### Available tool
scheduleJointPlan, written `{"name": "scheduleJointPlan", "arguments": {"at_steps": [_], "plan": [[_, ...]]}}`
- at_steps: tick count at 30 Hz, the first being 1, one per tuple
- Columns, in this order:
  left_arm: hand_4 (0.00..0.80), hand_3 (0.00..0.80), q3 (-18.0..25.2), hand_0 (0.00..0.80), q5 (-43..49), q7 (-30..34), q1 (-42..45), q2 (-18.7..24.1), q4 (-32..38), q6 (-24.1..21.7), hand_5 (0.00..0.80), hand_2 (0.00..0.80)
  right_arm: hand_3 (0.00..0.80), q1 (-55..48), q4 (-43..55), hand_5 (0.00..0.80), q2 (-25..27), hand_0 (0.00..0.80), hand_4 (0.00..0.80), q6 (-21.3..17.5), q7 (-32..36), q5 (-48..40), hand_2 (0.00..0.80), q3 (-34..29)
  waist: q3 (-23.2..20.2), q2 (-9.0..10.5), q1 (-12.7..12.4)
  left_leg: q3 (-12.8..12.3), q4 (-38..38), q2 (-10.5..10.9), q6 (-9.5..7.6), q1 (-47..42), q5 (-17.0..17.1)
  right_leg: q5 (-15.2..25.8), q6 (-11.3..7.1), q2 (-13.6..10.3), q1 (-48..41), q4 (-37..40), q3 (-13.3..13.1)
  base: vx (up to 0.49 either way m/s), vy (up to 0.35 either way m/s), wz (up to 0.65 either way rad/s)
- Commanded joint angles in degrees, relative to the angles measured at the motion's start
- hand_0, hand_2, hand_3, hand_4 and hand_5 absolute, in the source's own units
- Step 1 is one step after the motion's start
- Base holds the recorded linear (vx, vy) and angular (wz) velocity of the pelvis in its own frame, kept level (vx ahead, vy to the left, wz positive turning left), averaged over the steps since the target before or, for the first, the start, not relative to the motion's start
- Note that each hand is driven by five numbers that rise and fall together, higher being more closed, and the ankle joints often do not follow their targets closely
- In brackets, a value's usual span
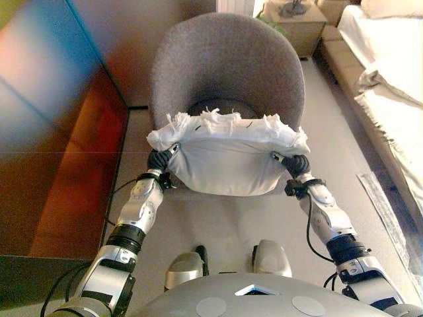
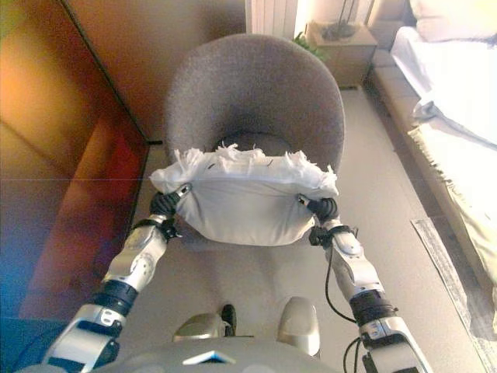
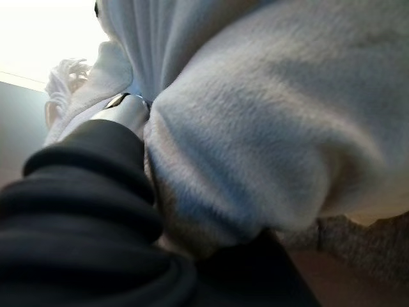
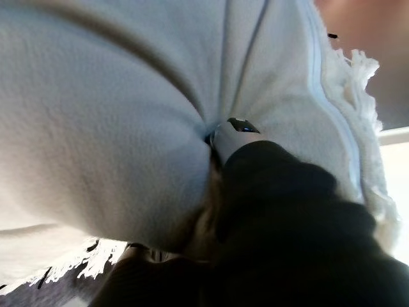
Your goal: Pick up the cushion and take it to the sofa
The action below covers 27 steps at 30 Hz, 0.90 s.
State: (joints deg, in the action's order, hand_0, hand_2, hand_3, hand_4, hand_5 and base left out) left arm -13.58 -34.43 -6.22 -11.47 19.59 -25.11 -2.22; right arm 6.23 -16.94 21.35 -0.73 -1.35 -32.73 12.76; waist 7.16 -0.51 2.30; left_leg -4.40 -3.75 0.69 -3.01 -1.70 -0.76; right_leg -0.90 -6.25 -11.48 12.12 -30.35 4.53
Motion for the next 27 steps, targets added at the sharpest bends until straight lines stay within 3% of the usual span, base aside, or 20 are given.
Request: {"name": "scheduleJointPlan", "arguments": {"at_steps": [1,6,10,12,14,16,17,19,21,23,27], "plan": [[0.800,0.800,-1.8,0.800,1.1,1.6,-6.0,-0.7,1.6,-6.0,0.800,0.800,0.800,4.6,-0.5,0.800,-1.2,0.800,0.800,-4.6,1.2,-3.3,0.800,-0.8,-1.7,2.44,2.0,-0.8,-0.2,5.3,-0.39,-4.8,-5.3,17.9,-2.32,2.3,4.6,16.8,-0.4,0.327,-0.105,-0.10],[0.800,0.800,-2.1,0.800,2.6,2.9,-4.5,-1.5,1.3,-6.3,0.800,0.800,0.800,3.3,-2.3,0.800,-1.4,0.800,0.800,-4.7,3.1,-3.4,0.800,-1.6,-1.1,3.66,3.2,0.8,-1.9,6.7,-1.02,-8.1,-9.5,18.2,-2.88,5.0,6.0,29.3,2.7,0.354,-0.093,0.17],[0.800,0.800,-1.1,0.800,2.8,5.0,-1.8,-1.4,2.1,-6.2,0.800,0.800,0.800,-1.3,-0.2,0.800,-1.7,0.800,0.800,-5.9,5.6,-1.4,0.800,-2.5,-1.9,3.94,4.4,2.4,-3.4,6.5,-1.67,-10.0,-12.2,18.9,-2.37,5.1,6.0,29.9,0.0,0.429,-0.145,0.33],[0.800,0.800,-0.5,0.800,3.3,5.0,-1.3,-1.8,2.4,-6.2,0.800,0.800,0.800,-1.8,-0.3,0.800,-1.7,0.800,0.800,-5.8,6.9,-1.0,0.800,-2.8,-2.5,4.26,4.4,1.7,-4.7,6.2,-1.72,-10.3,-13.3,17.6,-2.22,4.6,4.3,29.4,0.7,0.439,-0.208,0.41],[0.800,0.800,-0.1,0.800,3.0,4.6,-0.9,-2.4,2.6,-6.3,0.800,0.800,0.800,-1.3,-0.8,0.800,-1.4,0.800,0.800,-5.4,7.7,-1.5,0.800,-2.9,-3.7,4.19,4.4,0.5,-6.8,5.1,-0.75,-11.1,-13.8,15.6,-1.46,4.6,2.6,28.7,2.4,0.424,-0.217,0.05],[0.800,0.800,0.7,0.800,1.8,4.4,0.4,-3.0,3.0,-5.9,0.800,0.800,0.800,-1.2,-0.6,0.800,-1.8,0.800,0.800,-4.2,7.0,-1.6,0.800,-2.4,-5.1,2.85,4.6,-0.5,-12.5,1.8,2.75,-12.3,-7.3,12.8,0.72,5.9,0.5,25.7,3.6,0.392,-0.212,-0.01],[0.800,0.800,0.9,0.800,1.8,4.3,0.7,-3.0,2.9,-6.1,0.800,0.800,0.800,-1.3,-0.5,0.800,-2.0,0.800,0.800,-4.1,7.0,-1.7,0.800,-2.3,-5.4,2.88,4.7,-0.4,-13.4,1.6,3.36,-12.2,-5.6,12.5,1.12,6.0,0.2,25.5,3.6,0.373,-0.241,-0.14],[0.800,0.800,1.6,0.800,1.8,3.8,2.4,-3.1,4.3,-6.8,0.800,0.800,0.800,-2.2,0.4,0.800,-1.7,0.800,0.800,-4.0,8.3,-0.4,0.800,-2.0,-6.2,2.57,4.5,-0.3,-26.5,0.1,6.59,-8.6,3.9,10.0,4.00,7.4,-3.3,25.2,2.6,0.366,-0.261,-0.28],[0.800,0.800,1.8,0.800,1.3,3.0,3.0,-3.3,5.3,-7.3,0.800,0.800,0.800,-2.7,0.5,0.800,-1.1,0.800,0.800,-4.4,9.1,0.1,0.800,-1.7,-6.3,3.67,4.0,-0.7,-36.5,0.2,7.03,-3.1,6.2,8.5,5.65,7.0,-5.4,25.3,1.7,0.296,-0.214,-0.01],[0.800,0.800,1.8,0.800,1.9,2.0,2.8,-3.7,5.6,-7.4,0.800,0.800,0.800,-2.7,0.4,0.800,-0.6,0.800,0.800,-4.5,9.5,-0.1,0.800,-1.6,-5.6,4.28,3.1,-1.4,-42.0,-2.3,6.46,3.4,4.9,6.6,6.90,6.9,-8.1,24.5,1.3,0.261,-0.149,-0.36],[0.800,0.800,1.6,0.800,1.9,1.4,1.9,-3.1,5.3,-8.2,0.800,0.800,0.800,0.1,0.6,0.800,0.3,0.800,0.800,-3.7,9.1,-1.4,0.800,-0.9,-4.4,4.50,1.2,-0.9,-31.3,-2.9,5.08,6.3,4.2,4.3,6.68,7.3,-11.5,24.4,-0.2,0.231,-0.002,-0.28]]}}
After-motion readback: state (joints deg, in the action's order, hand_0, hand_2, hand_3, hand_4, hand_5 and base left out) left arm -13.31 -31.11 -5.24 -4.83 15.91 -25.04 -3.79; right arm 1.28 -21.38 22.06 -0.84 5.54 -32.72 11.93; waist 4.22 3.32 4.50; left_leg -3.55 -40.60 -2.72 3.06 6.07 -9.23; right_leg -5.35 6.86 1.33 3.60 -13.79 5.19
